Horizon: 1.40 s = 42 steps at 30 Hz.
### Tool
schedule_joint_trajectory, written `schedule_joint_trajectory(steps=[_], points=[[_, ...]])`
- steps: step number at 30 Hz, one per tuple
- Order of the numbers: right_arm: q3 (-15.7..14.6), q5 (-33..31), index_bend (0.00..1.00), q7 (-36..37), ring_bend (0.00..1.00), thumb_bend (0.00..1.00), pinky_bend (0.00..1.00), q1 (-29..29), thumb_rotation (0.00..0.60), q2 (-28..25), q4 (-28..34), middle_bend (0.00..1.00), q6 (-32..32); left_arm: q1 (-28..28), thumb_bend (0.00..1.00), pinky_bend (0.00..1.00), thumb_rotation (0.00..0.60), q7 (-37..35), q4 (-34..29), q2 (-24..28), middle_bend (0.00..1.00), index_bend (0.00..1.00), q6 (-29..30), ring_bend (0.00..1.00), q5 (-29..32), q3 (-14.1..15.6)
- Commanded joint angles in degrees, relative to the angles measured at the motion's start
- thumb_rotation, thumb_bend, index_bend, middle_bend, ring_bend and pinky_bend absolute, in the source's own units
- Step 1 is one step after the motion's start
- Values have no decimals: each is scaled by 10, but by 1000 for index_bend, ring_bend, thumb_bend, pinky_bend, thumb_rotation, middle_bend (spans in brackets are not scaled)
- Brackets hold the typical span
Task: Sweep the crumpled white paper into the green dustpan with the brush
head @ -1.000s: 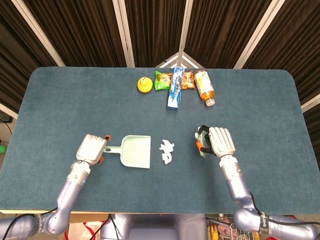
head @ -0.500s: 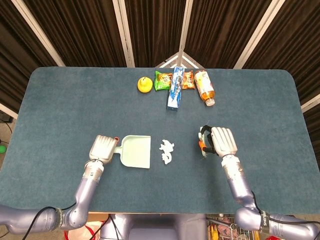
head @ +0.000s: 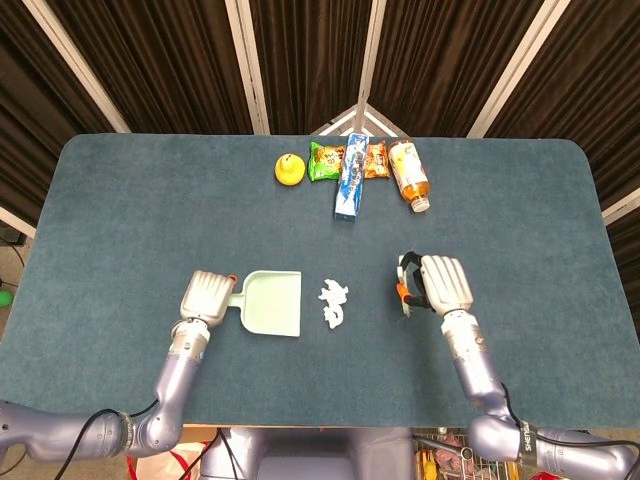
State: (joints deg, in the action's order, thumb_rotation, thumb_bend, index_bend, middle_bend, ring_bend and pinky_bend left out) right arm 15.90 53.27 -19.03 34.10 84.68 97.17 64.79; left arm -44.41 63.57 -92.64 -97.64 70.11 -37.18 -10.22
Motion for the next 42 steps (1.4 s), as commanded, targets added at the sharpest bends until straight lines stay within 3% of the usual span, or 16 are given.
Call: schedule_joint_trajectory(steps=[1, 17, 31, 42], points=[[1, -8, 871, 0, 949, 672, 810, 1, 600, 2, 7, 899, 1, -5, 507, 999, 600, -5, 4, -7, 985, 527, 2, 959, -4, 2], [-11, -16, 871, -55, 948, 672, 810, 29, 600, 53, 50, 899, 20, -42, 553, 1000, 600, 31, -22, -35, 988, 567, 40, 960, 28, -12], [22, -59, 871, -112, 949, 672, 809, 83, 600, 98, 98, 899, 26, -63, 556, 1000, 600, 34, 1, -69, 988, 565, 50, 960, 56, -21], [40, -84, 871, -129, 948, 672, 810, 108, 600, 87, 183, 899, 34, -69, 556, 1000, 600, 27, 18, -89, 988, 565, 53, 960, 60, -19]])
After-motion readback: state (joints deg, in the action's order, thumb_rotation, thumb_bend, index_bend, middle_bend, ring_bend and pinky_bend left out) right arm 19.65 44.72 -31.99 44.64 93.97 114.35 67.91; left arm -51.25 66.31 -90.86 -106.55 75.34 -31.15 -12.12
